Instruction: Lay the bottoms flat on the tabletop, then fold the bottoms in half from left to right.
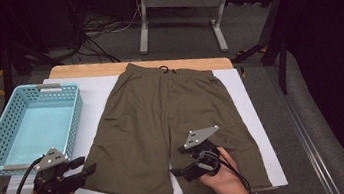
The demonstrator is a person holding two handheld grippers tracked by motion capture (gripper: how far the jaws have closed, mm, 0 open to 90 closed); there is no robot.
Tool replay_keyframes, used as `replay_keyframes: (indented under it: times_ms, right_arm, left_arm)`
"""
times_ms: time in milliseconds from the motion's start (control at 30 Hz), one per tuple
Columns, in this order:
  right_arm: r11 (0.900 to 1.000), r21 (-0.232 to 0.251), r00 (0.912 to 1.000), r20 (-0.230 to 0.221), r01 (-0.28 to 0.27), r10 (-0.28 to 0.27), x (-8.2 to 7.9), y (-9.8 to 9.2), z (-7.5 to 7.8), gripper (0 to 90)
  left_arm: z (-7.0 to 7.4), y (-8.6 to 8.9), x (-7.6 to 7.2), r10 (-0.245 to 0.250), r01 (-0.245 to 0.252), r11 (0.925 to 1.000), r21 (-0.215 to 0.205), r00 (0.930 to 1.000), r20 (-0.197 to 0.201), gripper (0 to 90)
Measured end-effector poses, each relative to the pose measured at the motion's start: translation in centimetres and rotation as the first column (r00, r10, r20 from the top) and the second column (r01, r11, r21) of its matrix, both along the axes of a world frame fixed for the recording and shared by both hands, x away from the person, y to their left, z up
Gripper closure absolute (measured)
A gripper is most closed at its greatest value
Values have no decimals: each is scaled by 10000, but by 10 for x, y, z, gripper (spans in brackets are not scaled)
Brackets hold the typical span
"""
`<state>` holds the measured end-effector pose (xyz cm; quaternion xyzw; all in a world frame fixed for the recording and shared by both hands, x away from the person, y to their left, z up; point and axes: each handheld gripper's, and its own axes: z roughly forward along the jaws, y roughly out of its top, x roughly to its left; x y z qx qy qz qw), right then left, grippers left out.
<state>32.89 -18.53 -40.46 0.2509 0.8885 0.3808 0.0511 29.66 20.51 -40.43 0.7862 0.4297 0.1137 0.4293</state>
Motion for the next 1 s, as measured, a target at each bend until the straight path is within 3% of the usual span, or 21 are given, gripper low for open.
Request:
replay_keyframes:
  times_ms: [167, 400, 567, 933, 1000]
  right_arm:
    - [9990, 242, 9992, 151, 375, -379, 0, -7, 0, 111]
    - [9982, 125, 9965, 598, 580, -587, -2, -2, -1, 52]
    - [9981, 251, 9953, 773, 560, -577, -1, 1, -1, 29]
    - [9988, 400, 9966, 759, 292, -321, -1, 7, 2, 3]
    - [9990, 358, 9953, 917, 269, -301, -2, 10, 3, 1]
  left_arm:
    - [8, -18, 20, -664, 673, 9975, -196, 9967, 461, 380]
    - [17, -35, 44, -1345, 1381, 9899, -326, 9865, 936, 284]
    - [23, -43, 55, -1610, 1633, 9865, -74, 9786, 1278, 233]
    - [25, -44, 72, -1860, 1896, 9817, -155, 9738, 1306, 161]
    - [27, -45, 74, -1888, 1924, 9811, -186, 9744, 1223, 154]
